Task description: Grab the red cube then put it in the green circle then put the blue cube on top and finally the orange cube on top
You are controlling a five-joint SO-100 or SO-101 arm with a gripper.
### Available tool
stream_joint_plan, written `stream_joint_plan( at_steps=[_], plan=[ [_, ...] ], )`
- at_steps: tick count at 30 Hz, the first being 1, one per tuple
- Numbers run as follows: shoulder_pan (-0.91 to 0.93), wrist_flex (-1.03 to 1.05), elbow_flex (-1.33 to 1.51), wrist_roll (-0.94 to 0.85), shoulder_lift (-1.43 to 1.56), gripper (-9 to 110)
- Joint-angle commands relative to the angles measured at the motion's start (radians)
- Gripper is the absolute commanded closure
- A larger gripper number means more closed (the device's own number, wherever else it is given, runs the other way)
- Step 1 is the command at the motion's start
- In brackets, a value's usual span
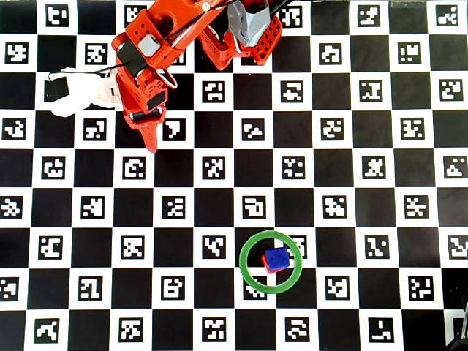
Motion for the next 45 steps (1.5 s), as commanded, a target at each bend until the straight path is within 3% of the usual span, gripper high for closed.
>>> stream_joint_plan(
  at_steps=[1,10,16,25,36,45],
  plan=[
    [-0.003,-0.006,-0.006,0.006,0.006,74],
    [-0.005,-0.008,0.002,0.018,0.017,93],
    [-0.020,0.054,-0.026,0.054,0.040,94],
    [-0.129,0.334,-0.230,0.202,0.103,95],
    [-0.515,0.721,-0.584,0.586,0.120,95],
    [-0.854,0.841,-0.822,0.856,0.002,95]
  ],
)
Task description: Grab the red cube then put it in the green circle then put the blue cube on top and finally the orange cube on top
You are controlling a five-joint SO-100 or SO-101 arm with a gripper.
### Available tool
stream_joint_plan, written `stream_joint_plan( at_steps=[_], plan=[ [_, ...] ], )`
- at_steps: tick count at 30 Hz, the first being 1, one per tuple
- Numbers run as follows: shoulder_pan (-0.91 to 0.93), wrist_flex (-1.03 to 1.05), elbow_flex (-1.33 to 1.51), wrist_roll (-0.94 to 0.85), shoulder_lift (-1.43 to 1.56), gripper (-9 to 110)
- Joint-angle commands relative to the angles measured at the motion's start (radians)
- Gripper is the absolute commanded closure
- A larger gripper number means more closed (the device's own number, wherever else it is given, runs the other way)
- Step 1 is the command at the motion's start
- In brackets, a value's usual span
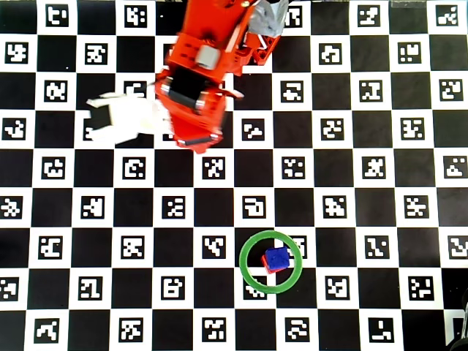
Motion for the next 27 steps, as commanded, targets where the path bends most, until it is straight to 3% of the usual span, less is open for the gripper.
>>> stream_joint_plan(
  at_steps=[1,13,27],
  plan=[
    [-0.121,0.037,-0.179,0.097,-0.048,95],
    [-0.347,0.103,-0.600,0.258,-0.330,96],
    [-0.370,0.137,-1.012,0.293,-0.681,96]
  ],
)
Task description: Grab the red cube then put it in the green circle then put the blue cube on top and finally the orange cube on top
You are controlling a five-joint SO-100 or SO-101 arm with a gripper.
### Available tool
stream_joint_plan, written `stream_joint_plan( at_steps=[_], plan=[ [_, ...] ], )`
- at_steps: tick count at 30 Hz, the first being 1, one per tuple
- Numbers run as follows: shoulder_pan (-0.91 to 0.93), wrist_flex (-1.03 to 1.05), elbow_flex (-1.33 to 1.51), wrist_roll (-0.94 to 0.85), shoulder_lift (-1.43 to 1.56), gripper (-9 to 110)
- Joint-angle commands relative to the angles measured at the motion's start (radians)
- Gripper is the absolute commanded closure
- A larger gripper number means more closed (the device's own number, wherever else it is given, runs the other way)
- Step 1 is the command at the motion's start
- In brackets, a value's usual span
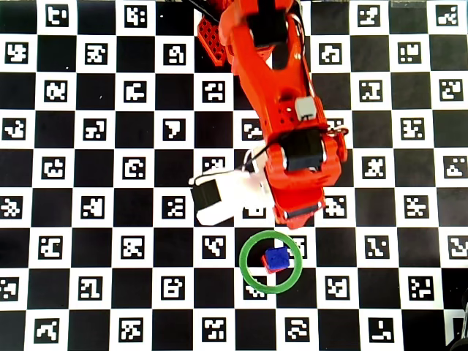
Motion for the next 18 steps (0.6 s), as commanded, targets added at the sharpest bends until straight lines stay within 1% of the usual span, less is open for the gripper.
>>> stream_joint_plan(
  at_steps=[1,9,18],
  plan=[
    [-0.008,0.100,-0.161,-0.002,-0.028,96],
    [0.005,0.078,-0.285,0.000,-0.170,96],
    [0.018,0.055,-0.367,0.002,-0.265,96]
  ],
)
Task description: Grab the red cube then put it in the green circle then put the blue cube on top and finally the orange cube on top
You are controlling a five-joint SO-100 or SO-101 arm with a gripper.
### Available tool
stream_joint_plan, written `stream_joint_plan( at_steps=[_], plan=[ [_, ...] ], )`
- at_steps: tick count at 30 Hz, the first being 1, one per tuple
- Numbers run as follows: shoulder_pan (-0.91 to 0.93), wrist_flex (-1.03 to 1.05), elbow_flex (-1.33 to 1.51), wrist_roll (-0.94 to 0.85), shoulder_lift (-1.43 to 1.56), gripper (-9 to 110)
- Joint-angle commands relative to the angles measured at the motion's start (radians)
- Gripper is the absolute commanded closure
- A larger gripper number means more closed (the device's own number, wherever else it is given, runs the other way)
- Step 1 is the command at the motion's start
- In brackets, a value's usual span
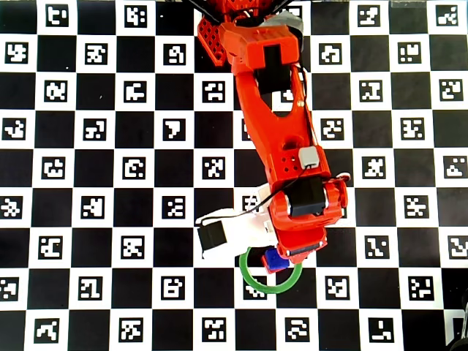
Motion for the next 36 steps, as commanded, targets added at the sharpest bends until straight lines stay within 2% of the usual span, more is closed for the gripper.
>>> stream_joint_plan(
  at_steps=[1,36],
  plan=[
    [0.011,0.052,-0.112,0.002,0.020,96],
    [0.025,-0.009,-0.202,0.026,-0.083,96]
  ],
)
